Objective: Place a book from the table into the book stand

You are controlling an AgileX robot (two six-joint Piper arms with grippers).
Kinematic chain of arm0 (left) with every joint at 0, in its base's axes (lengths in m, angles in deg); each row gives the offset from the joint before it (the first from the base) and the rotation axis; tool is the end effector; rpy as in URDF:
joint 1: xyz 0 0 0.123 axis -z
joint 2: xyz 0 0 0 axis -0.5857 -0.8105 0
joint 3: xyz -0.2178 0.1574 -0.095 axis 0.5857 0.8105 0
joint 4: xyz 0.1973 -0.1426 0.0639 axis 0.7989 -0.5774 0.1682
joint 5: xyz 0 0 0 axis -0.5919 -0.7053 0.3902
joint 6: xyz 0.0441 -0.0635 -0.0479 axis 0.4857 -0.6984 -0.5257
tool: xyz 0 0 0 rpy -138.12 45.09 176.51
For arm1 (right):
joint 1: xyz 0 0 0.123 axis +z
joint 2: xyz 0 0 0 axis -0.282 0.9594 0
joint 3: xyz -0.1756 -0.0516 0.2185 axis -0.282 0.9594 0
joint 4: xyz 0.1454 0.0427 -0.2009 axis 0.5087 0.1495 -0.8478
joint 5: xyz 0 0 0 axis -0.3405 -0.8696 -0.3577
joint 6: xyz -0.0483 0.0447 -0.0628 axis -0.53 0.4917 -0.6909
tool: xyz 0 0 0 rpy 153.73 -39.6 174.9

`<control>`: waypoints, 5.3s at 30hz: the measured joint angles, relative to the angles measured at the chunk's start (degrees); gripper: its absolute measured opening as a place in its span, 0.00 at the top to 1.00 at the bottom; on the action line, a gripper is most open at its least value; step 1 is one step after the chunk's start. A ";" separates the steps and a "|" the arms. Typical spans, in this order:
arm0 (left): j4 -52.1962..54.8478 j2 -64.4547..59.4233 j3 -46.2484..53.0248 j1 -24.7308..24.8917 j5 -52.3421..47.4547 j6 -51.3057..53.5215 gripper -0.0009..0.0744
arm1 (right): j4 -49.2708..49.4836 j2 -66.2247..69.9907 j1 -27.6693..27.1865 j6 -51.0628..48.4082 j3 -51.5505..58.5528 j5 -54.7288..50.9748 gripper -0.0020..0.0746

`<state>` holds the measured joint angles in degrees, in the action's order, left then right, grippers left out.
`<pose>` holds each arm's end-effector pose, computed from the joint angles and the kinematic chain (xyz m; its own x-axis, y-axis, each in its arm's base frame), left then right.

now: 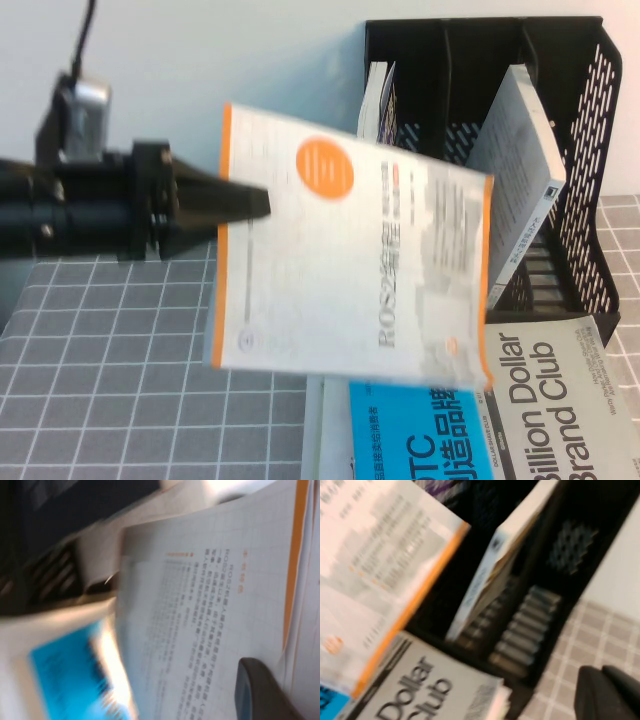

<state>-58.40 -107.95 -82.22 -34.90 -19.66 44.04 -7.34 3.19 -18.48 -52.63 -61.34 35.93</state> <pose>0.2716 -0.0862 0.3378 -0.8737 -0.2283 -0.4296 0.3326 0.3641 -0.8699 0.1588 0.0212 0.3357 -0.3336 -0.3164 -0.8880 -0.3688 0.9107 -0.1859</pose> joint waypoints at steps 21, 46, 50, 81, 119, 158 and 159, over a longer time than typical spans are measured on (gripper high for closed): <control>25.84 -11.38 -54.44 22.37 9.75 -28.16 0.85 | -34.05 -11.94 -8.38 33.34 0.00 3.53 0.98; 65.94 -29.70 -71.45 34.80 12.97 -57.82 0.85 | -33.66 -12.08 -8.38 38.48 2.96 1.81 0.98; 76.22 -29.92 -71.45 37.53 14.24 -63.84 0.85 | -33.09 -12.08 -8.38 38.48 3.33 1.81 0.98; 86.01 -41.25 -71.67 41.56 30.61 -81.81 0.77 | -29.18 -12.08 -8.38 38.61 7.85 3.73 0.98; 86.00 -14.78 -72.89 41.45 10.89 -45.13 0.99 | 39.93 31.58 7.55 -34.68 7.85 -10.29 0.98; 98.52 -14.24 -72.89 41.37 -4.92 -44.38 0.99 | 55.99 38.10 11.95 -41.82 -10.81 13.06 0.98; 98.66 -14.24 -72.89 41.37 -5.50 -44.38 0.99 | 52.43 38.10 11.95 -38.39 -9.98 13.06 0.98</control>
<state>40.26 -122.19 -155.11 6.47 -25.16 -0.34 45.09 41.29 -6.53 -91.01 -71.32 48.99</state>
